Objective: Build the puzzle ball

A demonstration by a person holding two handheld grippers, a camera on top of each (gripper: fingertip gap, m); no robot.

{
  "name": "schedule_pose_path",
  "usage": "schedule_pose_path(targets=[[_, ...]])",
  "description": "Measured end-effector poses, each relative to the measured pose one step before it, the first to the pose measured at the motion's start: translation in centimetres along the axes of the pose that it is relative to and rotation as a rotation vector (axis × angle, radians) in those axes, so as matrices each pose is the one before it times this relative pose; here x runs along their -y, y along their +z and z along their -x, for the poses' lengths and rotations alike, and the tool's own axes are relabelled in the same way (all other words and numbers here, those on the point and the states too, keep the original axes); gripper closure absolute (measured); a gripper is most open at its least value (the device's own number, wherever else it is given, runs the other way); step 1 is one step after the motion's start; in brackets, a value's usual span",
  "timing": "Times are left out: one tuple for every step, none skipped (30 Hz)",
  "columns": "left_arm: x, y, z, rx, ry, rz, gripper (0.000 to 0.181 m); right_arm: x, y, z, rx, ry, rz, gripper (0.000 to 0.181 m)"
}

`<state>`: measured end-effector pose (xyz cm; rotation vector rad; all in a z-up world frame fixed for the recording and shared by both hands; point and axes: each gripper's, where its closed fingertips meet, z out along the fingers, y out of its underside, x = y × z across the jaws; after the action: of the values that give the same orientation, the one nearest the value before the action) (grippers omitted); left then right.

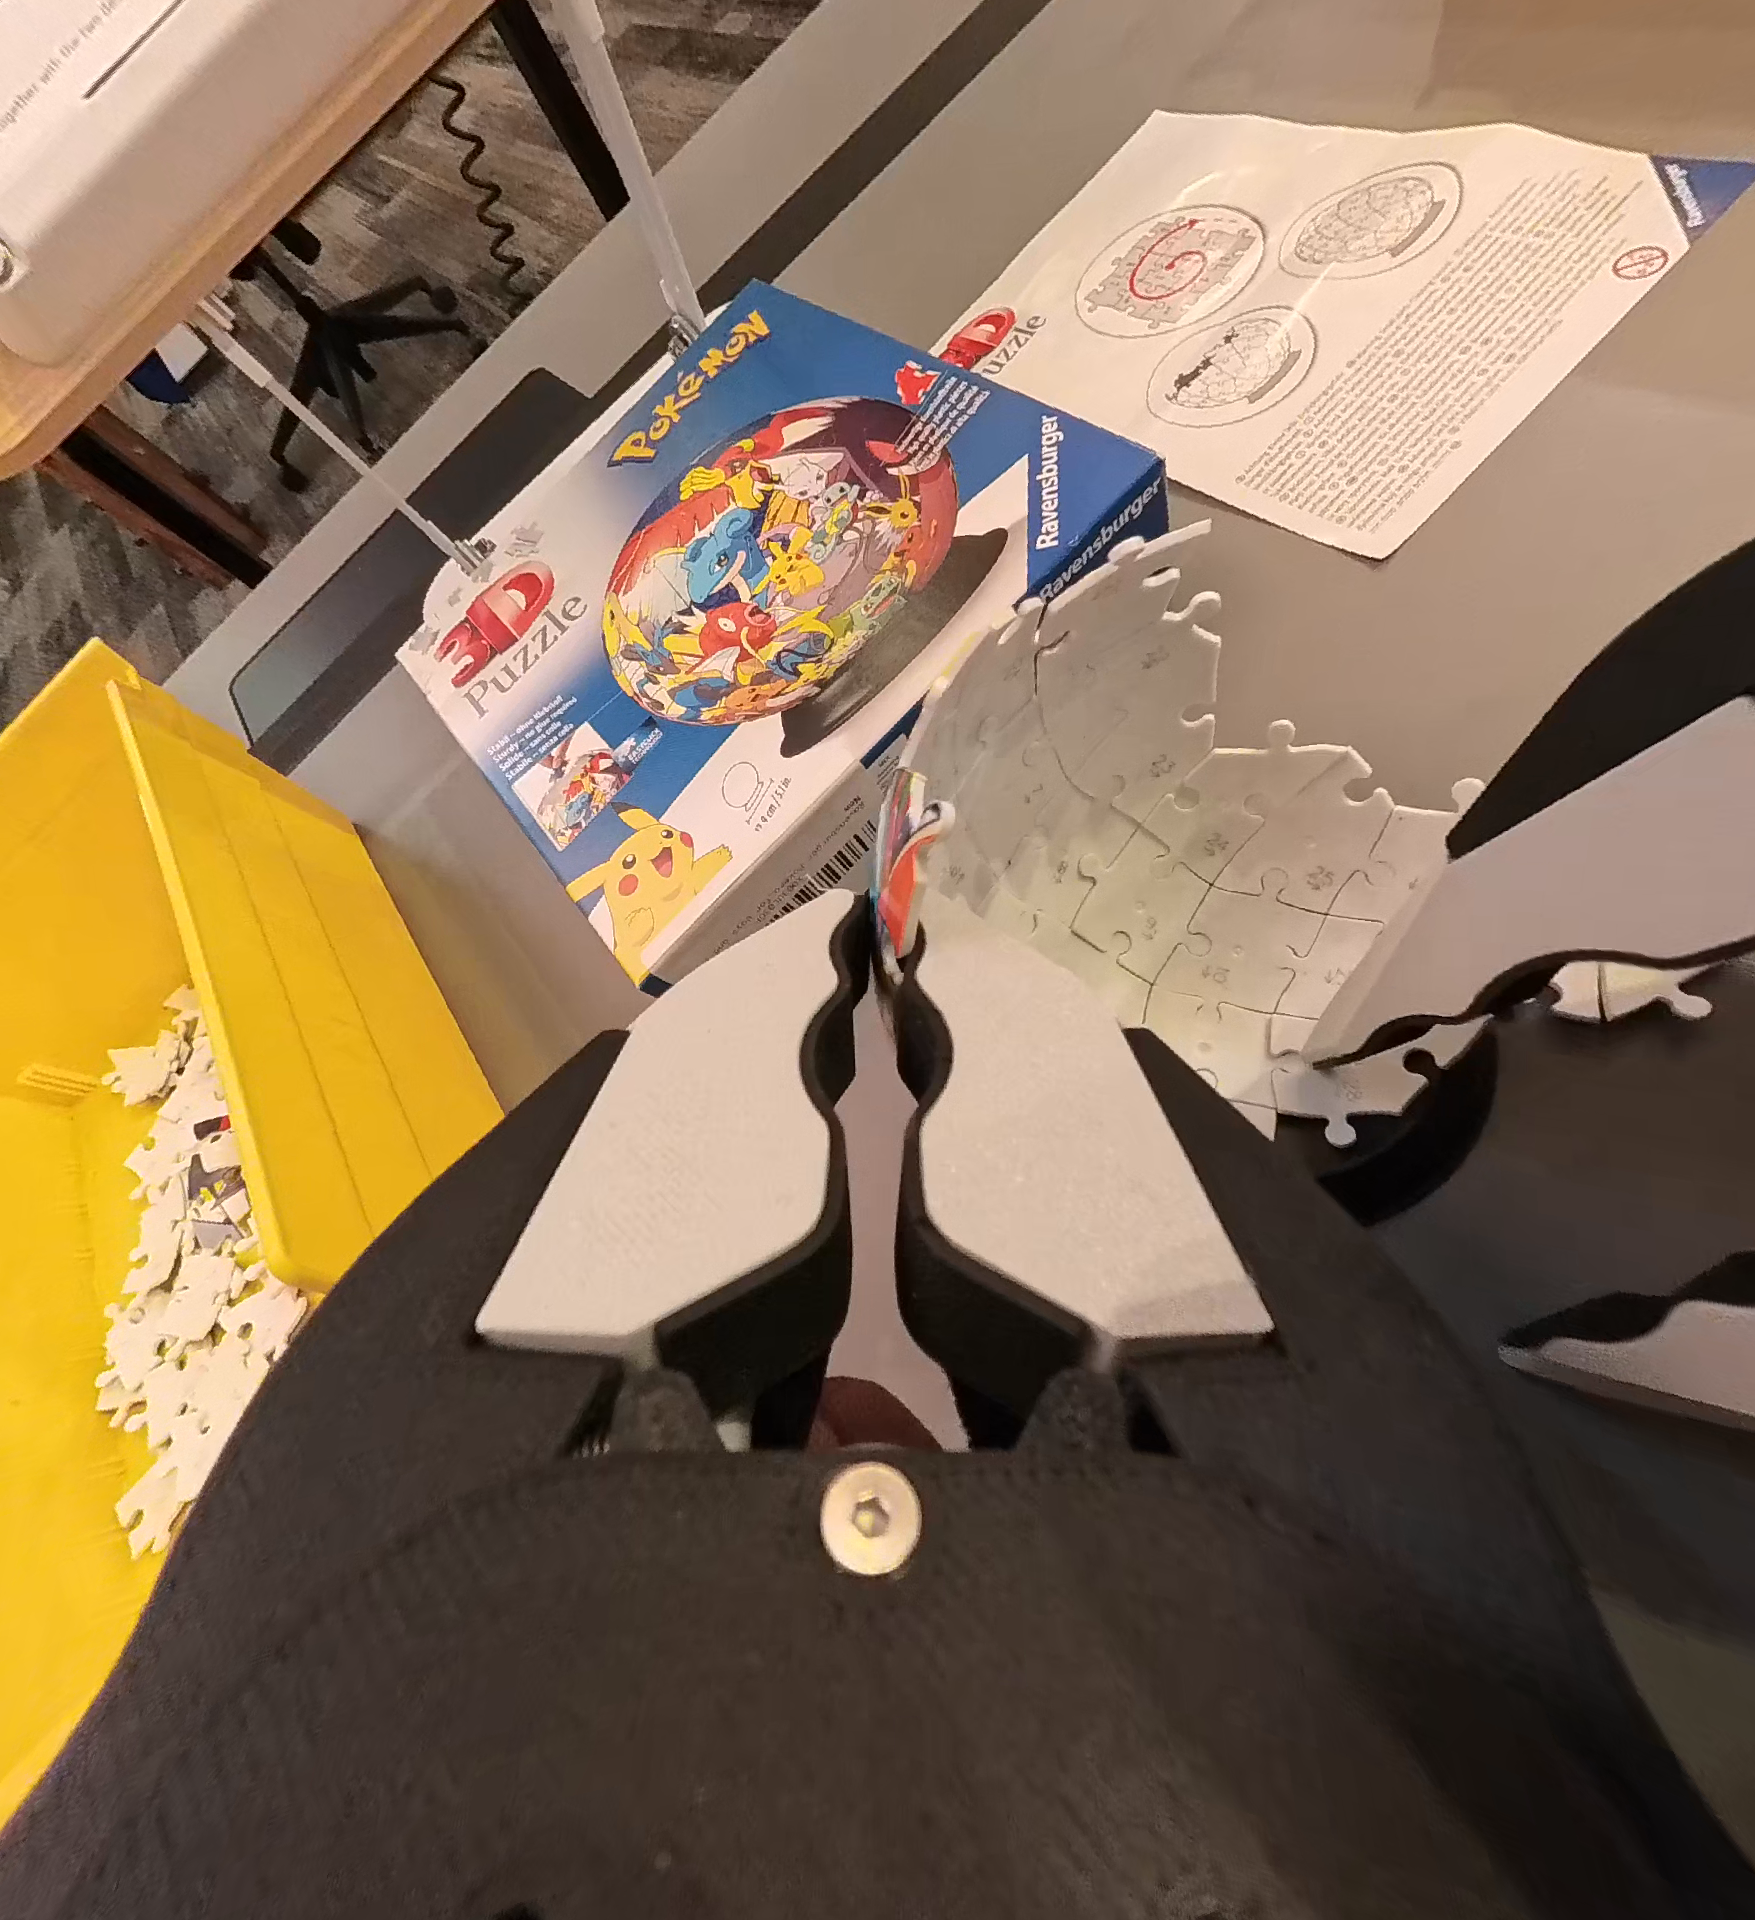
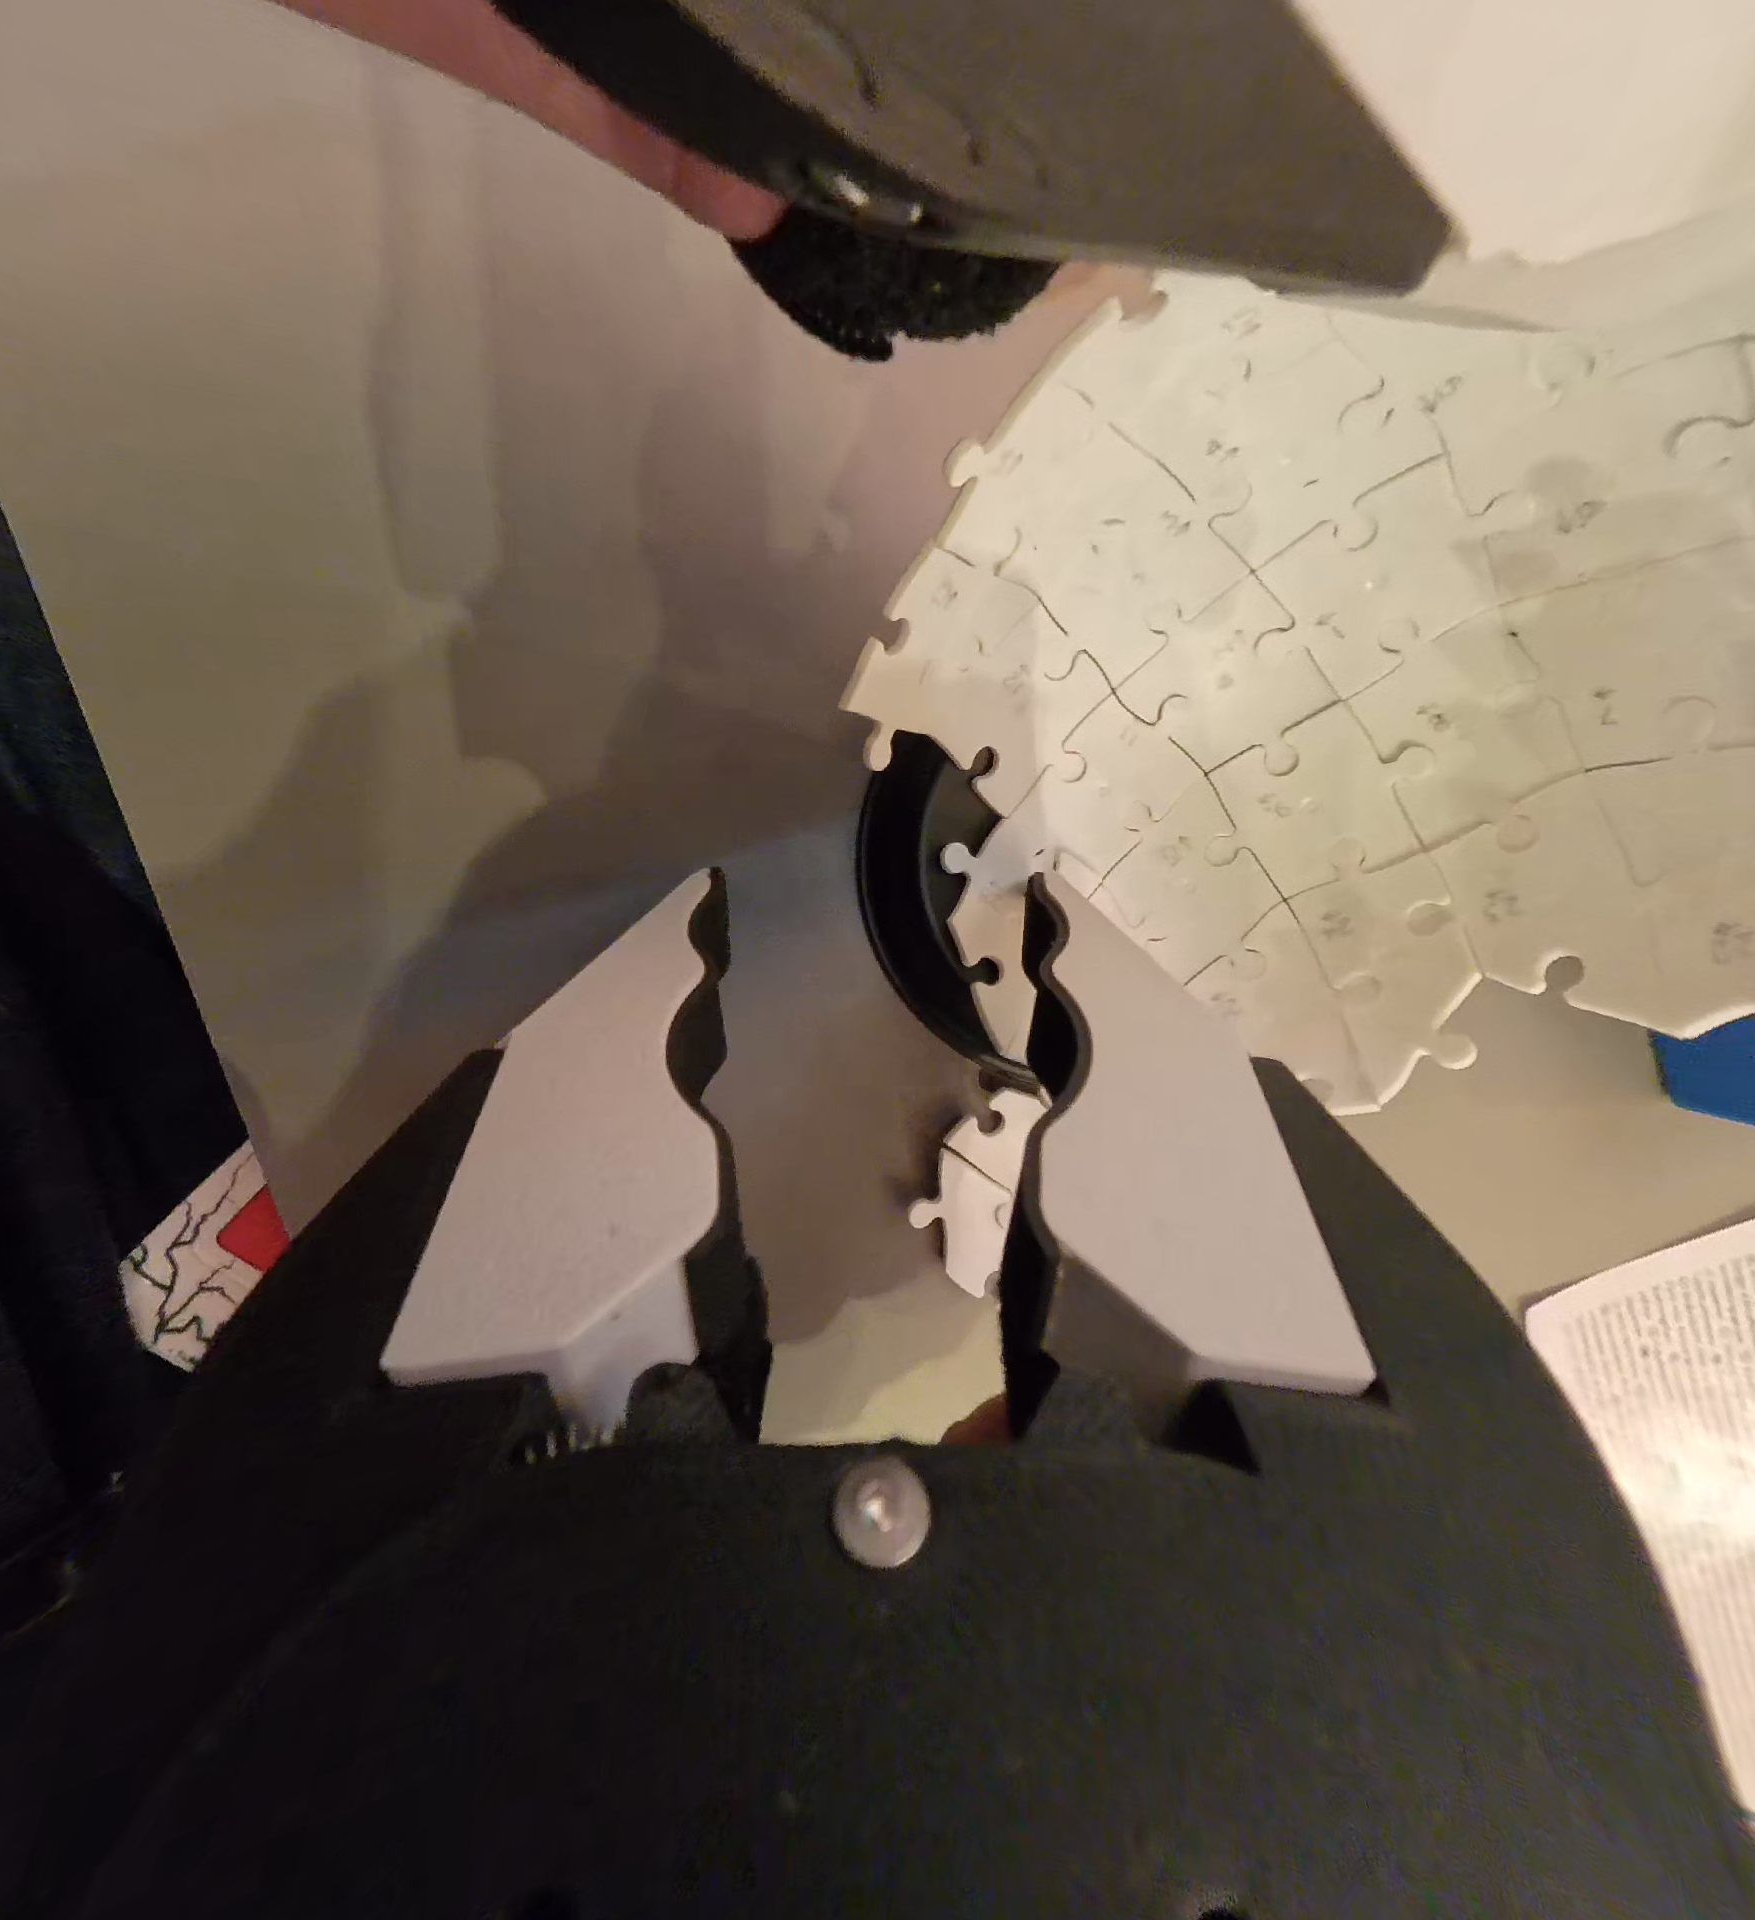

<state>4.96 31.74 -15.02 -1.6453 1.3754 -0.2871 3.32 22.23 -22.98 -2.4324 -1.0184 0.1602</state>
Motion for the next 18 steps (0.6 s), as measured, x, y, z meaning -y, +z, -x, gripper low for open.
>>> schedule_pose_path(targets=[[0.016, -0.010, -0.018, 0.0003, 0.0022, -0.0005, 0.179, -0.056, 0.024, -0.048, -0.0108, -0.0131, 0.0091, 0.126], [0.018, -0.012, -0.007, 0.0006, 0.0016, -0.0002, 0.179, -0.046, 0.042, 0.048, -0.0088, -0.0119, 0.0098, 0.124], [0.002, -0.003, 0.005, 0.0014, 0.0007, -0.0011, 0.179, 0.039, 0.019, 0.105, 0.0026, 0.0057, 0.0054, 0.121], [0.004, 0.004, 0.012, 0.0003, -0.0005, -0.0009, 0.179, 0.031, 0.001, 0.046, 0.0042, 0.0065, 0.0028, 0.121], [0.006, -0.010, 0.003, -0.0004, 0.0002, -0.0003, 0.179, 0.004, -0.005, -0.022, 0.0002, 0.0016, 0.0013, 0.121], [-0.012, -0.010, 0.018, 0.0009, 0.0005, 0.0004, 0.179, 0.001, -0.002, -0.086, -0.0033, 0.0055, 0.0014, 0.121], [-0.001, 0.009, 0.012, 0.0010, 0.0003, -0.0005, 0.179, -0.007, 0.000, -0.018, -0.0024, 0.0073, 0.0009, 0.120], [-0.001, 0.005, -0.004, 0.0013, 0.0022, -0.0004, 0.179, -0.002, 0.020, 0.027, -0.0025, 0.0065, 0.0004, 0.119], [0.006, 0.001, -0.010, -0.0004, 0.0009, 0.0001, 0.179, -0.056, 0.015, -0.004, -0.0090, -0.0004, 0.0047, 0.119], [0.023, 0.014, -0.034, -0.0012, -0.0005, -0.0007, 0.179, -0.022, -0.004, 0.057, -0.0063, 0.0023, 0.0020, 0.119], [0.003, 0.003, -0.033, -0.0009, 0.0004, -0.0002, 0.179, 0.014, -0.020, 0.063, 0.0028, 0.0270, -0.0001, 0.116], [-0.011, 0.009, -0.002, 0.0017, 0.0010, 0.0008, 0.179, 0.002, -0.016, -0.007, -0.0008, 0.0252, 0.0003, 0.115], [0.001, 0.007, -0.017, 0.0002, 0.0024, -0.0006, 0.179, -0.046, -0.012, -0.039, -0.0072, 0.0097, 0.0025, 0.115], [-0.015, 0.003, -0.043, -0.0017, 0.0010, 0.0006, 0.179, -0.001, -0.085, -0.073, -0.0093, 0.0159, 0.0033, 0.116], [-0.002, 0.006, -0.011, 0.0007, -0.0005, 0.0001, 0.179, 0.036, -0.048, 0.119, 0.0034, 0.0129, -0.0005, 0.117], [0.019, -0.008, -0.030, -0.0016, -0.0011, -0.0013, 0.179, 0.002, 0.030, 0.076, -0.0001, 0.0040, -0.0018, 0.117], [0.036, -0.011, -0.023, -0.0016, -0.0012, -0.0025, 0.179, -0.016, 0.065, -0.080, -0.0098, -0.0001, -0.0001, 0.117], [0.043, -0.005, 0.002, 0.0014, 0.0012, -0.0010, 0.179, 0.045, 0.053, -0.020, -0.0013, 0.0117, -0.0011, 0.115]])
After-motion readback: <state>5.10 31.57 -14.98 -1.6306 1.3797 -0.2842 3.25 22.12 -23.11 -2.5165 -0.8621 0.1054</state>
